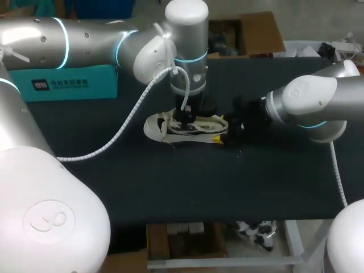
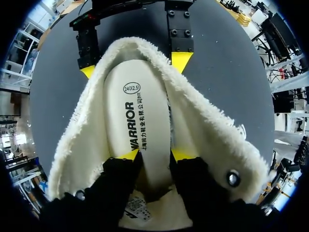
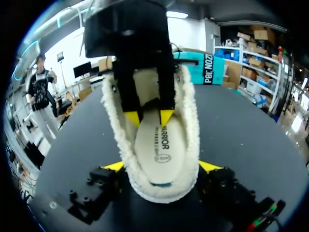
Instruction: Open the shoe tongue, take the insole out of the shoe, put the insole back into the shoe, and pack the shoe into the shoebox
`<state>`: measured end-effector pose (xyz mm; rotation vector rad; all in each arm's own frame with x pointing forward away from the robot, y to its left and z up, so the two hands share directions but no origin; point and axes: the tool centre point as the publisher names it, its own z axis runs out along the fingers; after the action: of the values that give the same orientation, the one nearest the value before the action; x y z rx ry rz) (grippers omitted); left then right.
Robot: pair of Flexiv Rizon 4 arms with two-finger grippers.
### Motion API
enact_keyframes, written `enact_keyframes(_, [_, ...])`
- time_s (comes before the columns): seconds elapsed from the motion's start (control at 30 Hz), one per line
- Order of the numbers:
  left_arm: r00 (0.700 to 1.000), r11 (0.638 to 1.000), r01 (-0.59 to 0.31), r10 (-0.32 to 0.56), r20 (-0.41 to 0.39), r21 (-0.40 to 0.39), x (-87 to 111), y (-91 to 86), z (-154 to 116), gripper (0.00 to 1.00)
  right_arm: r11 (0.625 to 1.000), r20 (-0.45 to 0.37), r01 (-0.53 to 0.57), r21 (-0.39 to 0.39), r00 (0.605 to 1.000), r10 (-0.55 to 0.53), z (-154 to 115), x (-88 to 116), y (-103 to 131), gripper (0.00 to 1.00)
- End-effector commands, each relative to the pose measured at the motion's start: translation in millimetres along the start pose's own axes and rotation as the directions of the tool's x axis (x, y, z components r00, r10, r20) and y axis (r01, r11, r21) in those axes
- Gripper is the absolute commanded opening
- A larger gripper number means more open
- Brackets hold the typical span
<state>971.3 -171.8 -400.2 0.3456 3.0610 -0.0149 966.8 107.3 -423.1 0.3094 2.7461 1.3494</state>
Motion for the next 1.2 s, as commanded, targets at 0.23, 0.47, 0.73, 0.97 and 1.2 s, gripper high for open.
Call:
enact_keyframes(0.23, [0.999, 1.0, 0.004, -0.004, 0.051, 0.006, -33.5, 15.5, 96, 0.32, 1.0, -0.001, 0.002, -0.004, 1.0, -0.002, 1, 0, -2, 0.0])
enact_keyframes(0.47, [0.998, 0.999, -0.016, 0.014, 0.065, 0.039, -39.9, 13.9, 88, 0.0, 1.0, -0.001, 0.002, -0.004, 1.0, -0.002, 1, 0, -2, 0.0])
enact_keyframes(0.73, [0.995, 0.993, -0.071, 0.063, 0.082, 0.099, -33.5, -2.6, 27, 0.0, 1.0, -0.001, 0.002, -0.004, 1.0, -0.002, 1, 0, -2, 0.0])
enact_keyframes(0.97, [0.995, 0.968, -0.099, 0.09, 0.051, 0.232, -26.0, -12.5, -33, 0.0, 1.0, -0.001, 0.002, -0.004, 1.0, -0.002, 1, 0, -2, 0.0])
enact_keyframes(1.2, [0.994, 0.956, -0.107, 0.099, 0.043, 0.274, -22.5, -24.0, -67, 0.0, 1.0, -0.001, 0.002, -0.004, 1.0, -0.002, 1, 0, -2, 0.0])
